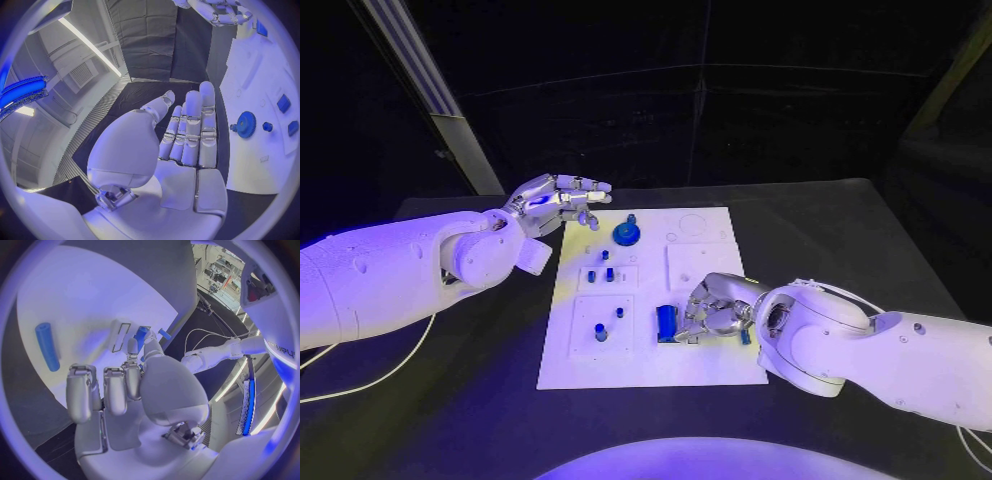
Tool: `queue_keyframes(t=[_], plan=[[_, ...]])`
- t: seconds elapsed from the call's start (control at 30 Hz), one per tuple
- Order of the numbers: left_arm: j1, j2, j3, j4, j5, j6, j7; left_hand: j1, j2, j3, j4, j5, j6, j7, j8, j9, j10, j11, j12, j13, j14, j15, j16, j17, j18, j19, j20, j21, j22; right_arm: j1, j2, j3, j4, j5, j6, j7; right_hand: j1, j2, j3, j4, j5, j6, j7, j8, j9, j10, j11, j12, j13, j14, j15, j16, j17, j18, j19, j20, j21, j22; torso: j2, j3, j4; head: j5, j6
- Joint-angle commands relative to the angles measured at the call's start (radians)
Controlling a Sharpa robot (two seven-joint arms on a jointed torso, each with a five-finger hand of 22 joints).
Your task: Assemble the parts on the task board
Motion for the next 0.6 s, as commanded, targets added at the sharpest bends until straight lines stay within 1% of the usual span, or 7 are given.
queue_keyframes(t=[0.03, 0.1, 0.17, 0.27, 0.33, 0.43, 0.6], plan=[[0.002, -0.001, 0.001, 0.000, -0.001, 0.004, 0.010, -0.002, 0.005, -0.005, 0.002, 0.004, -0.008, 0.002, 0.002, 0.001, -0.007, 0.002, 0.002, 0.001, -0.004, 0.000, 0.005, -0.001, 0.014, 0.001, 0.008, -0.004, -0.001, 0.001, -0.024, 0.000, 0.013, 0.056, 0.022, 0.098, -0.020, -0.011, -0.015, 0.005, 0.007, -0.029, 0.015, -0.022, -0.007, 0.018, 0.008, -0.014, -0.092, 0.070, 0.020, -0.009, 0.094, -0.010, 0.047, 0.009, -0.010, 0.192, -0.002, -0.0014, -0.0008, -0.001, 0.001], [0.002, -0.003, 0.001, 0.000, -0.001, 0.004, 0.010, -0.002, 0.005, -0.005, 0.002, 0.004, -0.008, 0.002, 0.002, 0.001, -0.007, 0.002, 0.002, 0.001, -0.004, 0.000, 0.005, -0.001, 0.014, 0.001, 0.008, -0.004, -0.001, 0.002, -0.049, 0.000, 0.022, 0.064, 0.004, 0.114, -0.022, -0.011, -0.021, 0.008, 0.012, -0.061, 0.030, -0.049, -0.017, 0.014, 0.019, -0.021, -0.095, 0.069, 0.029, -0.010, 0.092, -0.009, 0.045, 0.016, -0.013, 0.189, -0.002, -0.0018, -0.0011, -0.001, 0.001], [0.001, -0.004, 0.001, 0.002, -0.001, 0.002, 0.011, -0.002, 0.005, -0.005, 0.002, 0.004, -0.008, 0.002, 0.002, 0.001, -0.007, 0.002, 0.002, 0.001, -0.004, 0.000, 0.005, -0.001, 0.014, 0.001, 0.008, -0.004, -0.001, 0.002, -0.083, 0.000, 0.031, 0.069, -0.023, 0.128, -0.011, -0.001, -0.019, 0.005, 0.023, -0.076, 0.040, -0.073, -0.025, 0.012, 0.029, -0.022, -0.096, 0.069, 0.038, -0.011, 0.090, -0.008, 0.044, 0.025, -0.014, 0.188, -0.002, -0.0022, -0.0015, -0.004, 0.003], [0.001, -0.009, 0.001, 0.006, -0.001, 0.000, 0.014, -0.002, 0.005, -0.005, 0.002, 0.004, -0.008, 0.002, 0.002, 0.001, -0.007, 0.002, 0.002, 0.001, -0.004, 0.000, 0.005, -0.001, 0.014, 0.001, 0.008, -0.004, -0.001, 0.003, -0.132, 0.000, 0.042, 0.073, -0.056, 0.155, -0.013, 0.005, -0.026, 0.010, 0.051, -0.078, 0.049, -0.099, -0.034, 0.005, 0.037, -0.037, -0.105, 0.066, 0.046, -0.019, 0.076, -0.005, 0.036, 0.035, -0.023, 0.178, -0.004, -0.0021, -0.0034, -0.007, 0.005], [0.001, -0.014, 0.001, 0.010, -0.001, -0.001, 0.016, -0.002, 0.005, -0.005, 0.002, 0.004, -0.008, 0.002, 0.002, 0.001, -0.007, 0.002, 0.002, 0.001, -0.004, 0.000, 0.005, -0.001, 0.014, 0.001, 0.008, -0.004, -0.001, 0.003, -0.168, 0.000, 0.054, 0.076, -0.080, 0.178, -0.027, 0.005, -0.040, 0.021, 0.074, -0.070, 0.049, -0.110, -0.038, 0.000, 0.039, -0.047, -0.111, 0.063, 0.048, -0.026, 0.062, -0.002, 0.028, 0.039, -0.032, 0.167, -0.004, -0.0020, -0.0030, -0.009, 0.005], [0.001, -0.021, 0.000, 0.017, -0.001, -0.003, 0.019, -0.001, 0.005, -0.005, 0.001, 0.004, -0.008, 0.002, 0.003, 0.001, -0.007, 0.002, 0.003, 0.002, -0.004, 0.000, 0.006, -0.001, 0.014, 0.001, 0.008, -0.004, -0.001, 0.004, -0.217, 0.000, 0.069, 0.064, -0.108, 0.185, -0.026, 0.010, -0.046, 0.025, 0.090, -0.065, 0.049, -0.120, -0.043, 0.000, 0.038, -0.048, -0.112, 0.062, 0.049, -0.027, 0.061, -0.001, 0.027, 0.040, -0.034, 0.165, -0.005, -0.0027, -0.0048, -0.014, 0.006], [0.001, -0.033, 0.000, 0.031, -0.001, -0.007, 0.033, 0.003, 0.009, -0.003, -0.001, 0.004, -0.007, 0.001, 0.006, 0.002, -0.006, 0.001, 0.005, 0.002, -0.004, -0.001, 0.007, -0.002, 0.014, 0.001, 0.007, -0.004, -0.001, 0.004, -0.277, 0.000, 0.083, -0.037, -0.115, 0.106, -0.026, 0.018, -0.056, 0.031, 0.107, -0.041, 0.045, -0.127, -0.046, 0.018, 0.035, -0.008, -0.086, 0.069, 0.047, -0.013, 0.088, -0.008, 0.046, 0.040, -0.014, 0.190, -0.005, -0.0037, -0.0096, -0.024, 0.007]])
